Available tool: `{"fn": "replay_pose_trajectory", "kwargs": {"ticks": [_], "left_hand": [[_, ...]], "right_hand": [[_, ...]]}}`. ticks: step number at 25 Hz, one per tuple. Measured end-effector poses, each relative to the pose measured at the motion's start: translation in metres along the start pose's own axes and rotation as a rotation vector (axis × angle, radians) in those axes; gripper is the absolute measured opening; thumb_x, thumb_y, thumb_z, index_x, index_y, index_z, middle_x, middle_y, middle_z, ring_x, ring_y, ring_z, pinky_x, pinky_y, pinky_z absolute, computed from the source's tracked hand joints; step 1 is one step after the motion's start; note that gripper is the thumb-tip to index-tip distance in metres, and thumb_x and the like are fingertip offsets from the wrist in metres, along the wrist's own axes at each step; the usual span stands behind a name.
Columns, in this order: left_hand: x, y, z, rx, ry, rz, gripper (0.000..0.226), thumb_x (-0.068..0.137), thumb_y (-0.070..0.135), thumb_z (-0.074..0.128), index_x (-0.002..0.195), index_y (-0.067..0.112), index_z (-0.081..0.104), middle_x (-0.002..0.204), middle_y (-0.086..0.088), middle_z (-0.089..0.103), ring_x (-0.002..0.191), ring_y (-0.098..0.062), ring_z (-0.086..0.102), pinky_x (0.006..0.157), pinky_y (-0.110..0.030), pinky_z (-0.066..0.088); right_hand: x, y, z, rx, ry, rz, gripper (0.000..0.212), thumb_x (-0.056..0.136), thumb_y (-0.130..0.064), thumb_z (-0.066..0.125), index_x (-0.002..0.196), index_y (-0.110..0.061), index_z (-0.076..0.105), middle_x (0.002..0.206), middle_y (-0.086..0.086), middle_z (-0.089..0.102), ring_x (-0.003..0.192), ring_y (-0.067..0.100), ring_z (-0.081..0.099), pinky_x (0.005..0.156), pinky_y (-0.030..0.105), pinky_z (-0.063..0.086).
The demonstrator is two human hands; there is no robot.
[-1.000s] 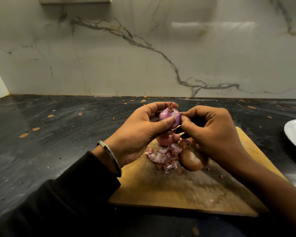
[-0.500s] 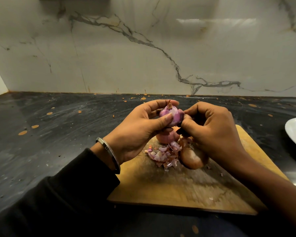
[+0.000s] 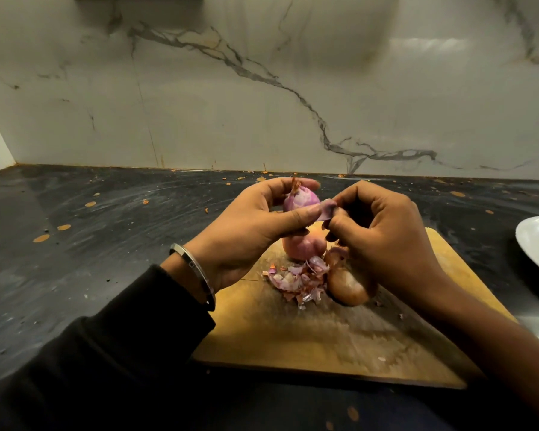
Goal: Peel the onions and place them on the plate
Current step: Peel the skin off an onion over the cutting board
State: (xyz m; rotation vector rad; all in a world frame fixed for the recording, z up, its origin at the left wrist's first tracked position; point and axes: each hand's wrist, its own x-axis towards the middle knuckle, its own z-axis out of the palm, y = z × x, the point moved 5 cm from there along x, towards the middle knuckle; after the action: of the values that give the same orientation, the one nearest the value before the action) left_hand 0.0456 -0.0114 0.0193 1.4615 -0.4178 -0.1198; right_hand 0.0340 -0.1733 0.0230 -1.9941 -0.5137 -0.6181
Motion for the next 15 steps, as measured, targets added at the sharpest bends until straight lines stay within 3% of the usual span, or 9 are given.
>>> {"fn": "replay_pose_trajectory", "kwargs": {"ticks": [5, 8, 12, 15], "left_hand": [[0.0001, -0.0002, -0.0022, -0.028, -0.021, -0.041, 0.037, 0.091, 0.003, 0.060, 0.127, 0.011, 0.060, 0.107, -0.012, 0.064, 0.091, -0.020, 0.064, 0.087, -0.034, 0.057], [0.0012, 0.0011, 0.0011, -0.026, -0.050, -0.021, 0.034, 0.095, 0.000, 0.055, 0.127, 0.010, 0.059, 0.113, -0.016, 0.066, 0.096, -0.022, 0.066, 0.089, -0.035, 0.058], [0.0006, 0.0012, 0.0001, -0.046, -0.042, -0.028, 0.032, 0.096, 0.002, 0.055, 0.127, 0.009, 0.058, 0.119, -0.019, 0.067, 0.102, -0.025, 0.066, 0.093, -0.038, 0.056], [-0.0001, 0.0000, -0.0003, -0.030, -0.028, -0.029, 0.035, 0.088, 0.010, 0.064, 0.122, 0.011, 0.061, 0.111, -0.017, 0.069, 0.098, -0.023, 0.067, 0.091, -0.036, 0.057]], "right_hand": [[0.0003, 0.0045, -0.0034, -0.104, 0.088, -0.014, 0.007, 0.086, -0.013, 0.063, 0.081, -0.017, 0.066, 0.070, -0.007, 0.069, 0.063, 0.015, 0.066, 0.060, 0.039, 0.053], [0.0004, 0.0025, -0.0028, -0.173, 0.071, -0.064, 0.009, 0.085, -0.014, 0.067, 0.092, -0.019, 0.069, 0.076, -0.008, 0.069, 0.068, 0.010, 0.064, 0.060, 0.029, 0.050], [-0.0004, 0.0013, 0.0001, -0.112, 0.033, -0.080, 0.011, 0.088, -0.016, 0.070, 0.098, -0.020, 0.073, 0.078, -0.006, 0.073, 0.071, 0.012, 0.067, 0.063, 0.032, 0.052], [-0.0010, -0.0022, -0.0006, -0.116, 0.021, -0.128, 0.009, 0.090, -0.012, 0.072, 0.093, -0.021, 0.073, 0.074, -0.009, 0.070, 0.068, 0.011, 0.065, 0.057, 0.023, 0.050]]}}
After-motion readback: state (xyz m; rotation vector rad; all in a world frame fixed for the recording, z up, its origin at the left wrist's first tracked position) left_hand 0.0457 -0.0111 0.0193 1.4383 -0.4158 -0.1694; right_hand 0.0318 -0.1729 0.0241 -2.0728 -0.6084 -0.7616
